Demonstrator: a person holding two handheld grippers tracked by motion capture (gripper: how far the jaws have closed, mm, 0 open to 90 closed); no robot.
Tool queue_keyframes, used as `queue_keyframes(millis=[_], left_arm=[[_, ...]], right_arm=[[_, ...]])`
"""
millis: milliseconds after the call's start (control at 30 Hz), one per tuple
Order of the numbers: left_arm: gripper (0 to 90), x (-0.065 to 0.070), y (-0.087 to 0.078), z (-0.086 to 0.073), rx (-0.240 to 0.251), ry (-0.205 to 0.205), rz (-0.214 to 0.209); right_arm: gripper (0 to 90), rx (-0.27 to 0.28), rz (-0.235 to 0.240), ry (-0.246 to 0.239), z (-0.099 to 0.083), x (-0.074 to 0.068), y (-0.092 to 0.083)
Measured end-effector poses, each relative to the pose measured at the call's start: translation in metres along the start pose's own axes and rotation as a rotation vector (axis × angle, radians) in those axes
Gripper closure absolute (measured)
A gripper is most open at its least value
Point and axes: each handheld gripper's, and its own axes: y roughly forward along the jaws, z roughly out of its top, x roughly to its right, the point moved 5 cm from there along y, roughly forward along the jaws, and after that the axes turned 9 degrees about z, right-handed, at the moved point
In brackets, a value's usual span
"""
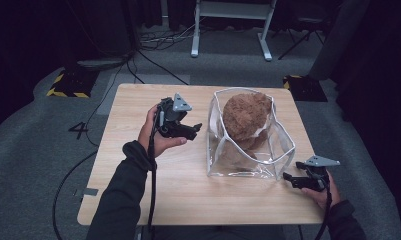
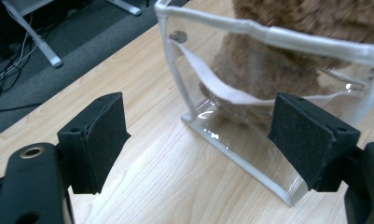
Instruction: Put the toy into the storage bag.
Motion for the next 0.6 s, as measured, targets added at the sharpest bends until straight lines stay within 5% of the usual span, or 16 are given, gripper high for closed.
queue_keyframes(millis=[600], left_arm=[[17.9, -0.022, 0.001, -0.048, -0.045, -0.051, 0.036]], right_arm=[[21.7, 0.0, 0.0, 0.001, 0.0, 0.0, 0.0]])
